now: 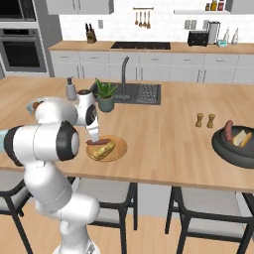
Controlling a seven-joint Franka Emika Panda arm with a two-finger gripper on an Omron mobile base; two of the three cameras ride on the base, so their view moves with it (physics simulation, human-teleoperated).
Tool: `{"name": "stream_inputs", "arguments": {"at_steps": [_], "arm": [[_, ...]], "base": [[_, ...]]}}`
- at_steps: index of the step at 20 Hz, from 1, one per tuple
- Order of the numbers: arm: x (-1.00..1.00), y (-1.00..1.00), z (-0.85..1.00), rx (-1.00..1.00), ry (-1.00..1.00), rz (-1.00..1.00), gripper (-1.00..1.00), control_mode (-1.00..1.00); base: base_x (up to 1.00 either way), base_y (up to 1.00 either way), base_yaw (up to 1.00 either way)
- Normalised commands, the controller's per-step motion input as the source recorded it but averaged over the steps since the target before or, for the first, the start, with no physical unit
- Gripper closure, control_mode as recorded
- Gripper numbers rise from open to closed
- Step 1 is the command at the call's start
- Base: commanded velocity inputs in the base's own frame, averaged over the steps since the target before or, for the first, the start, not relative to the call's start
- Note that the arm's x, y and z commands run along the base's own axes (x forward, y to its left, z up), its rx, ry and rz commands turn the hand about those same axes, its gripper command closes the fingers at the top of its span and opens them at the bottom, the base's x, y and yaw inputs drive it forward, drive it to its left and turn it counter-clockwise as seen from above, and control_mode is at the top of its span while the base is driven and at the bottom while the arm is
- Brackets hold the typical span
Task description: Place one bun and one sausage from the bowl on each plate.
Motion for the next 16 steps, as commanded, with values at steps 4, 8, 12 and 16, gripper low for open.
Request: {"name": "stream_inputs", "arguments": {"at_steps": [4, 8, 12, 16], "arm": [[-0.97, -0.26, 0.54, -0.12, 0.0, 0.37, -1.0, -1.0], [-1.0, -0.29, 0.49, -0.32, 0.0, 0.5, -1.0, -1.0], [-1.0, -0.35, 0.27, -0.35, 0.0, 0.57, -1.0, -1.0], [-1.0, -0.32, 0.19, -0.25, 0.0, 0.57, -1.0, -1.0]], "base": [[0.0, 0.0, 0.0], [0.0, 0.0, 0.0], [0.0, 0.0, 0.0], [0.0, 0.0, 0.0]]}}
